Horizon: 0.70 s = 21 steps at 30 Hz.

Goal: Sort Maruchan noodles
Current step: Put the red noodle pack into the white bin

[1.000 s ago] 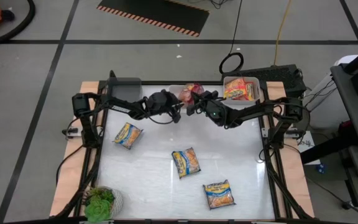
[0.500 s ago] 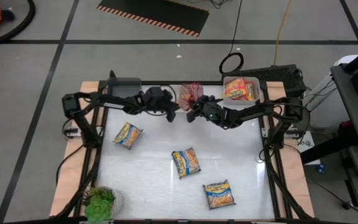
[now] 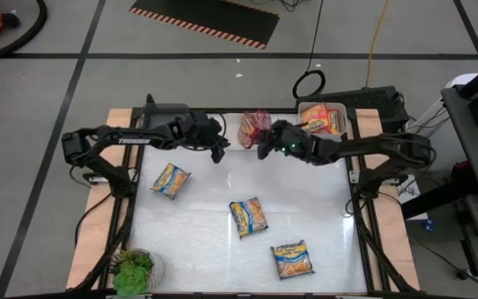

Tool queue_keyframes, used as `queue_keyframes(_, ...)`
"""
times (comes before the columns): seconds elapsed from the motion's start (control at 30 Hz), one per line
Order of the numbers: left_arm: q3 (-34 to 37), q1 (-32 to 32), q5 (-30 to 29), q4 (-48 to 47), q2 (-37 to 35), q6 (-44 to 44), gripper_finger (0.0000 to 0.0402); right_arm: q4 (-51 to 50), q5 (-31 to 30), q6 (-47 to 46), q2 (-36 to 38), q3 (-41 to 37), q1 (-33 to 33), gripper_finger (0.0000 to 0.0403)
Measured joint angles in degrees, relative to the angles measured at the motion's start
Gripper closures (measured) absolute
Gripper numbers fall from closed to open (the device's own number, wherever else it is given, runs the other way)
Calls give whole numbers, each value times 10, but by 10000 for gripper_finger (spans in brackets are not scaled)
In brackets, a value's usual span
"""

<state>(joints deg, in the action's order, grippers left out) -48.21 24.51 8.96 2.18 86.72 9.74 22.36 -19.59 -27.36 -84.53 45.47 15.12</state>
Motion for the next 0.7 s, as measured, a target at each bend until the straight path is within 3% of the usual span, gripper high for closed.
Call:
queue_keyframes(0.1,1,-1,0,-9,-6,0,307,-81,-42,-26,29,30,12,257)
queue_keyframes(0.2,0,-2,0,-6,-6,0,307,-147,-31,-46,22,88,19,242)
queue_keyframes(0.53,0,14,-2,-2,-6,5,307,-535,8,-35,-127,376,37,218)
queue_keyframes(0.7,0,14,-1,-2,-6,3,307,-557,130,-21,-170,433,76,218)
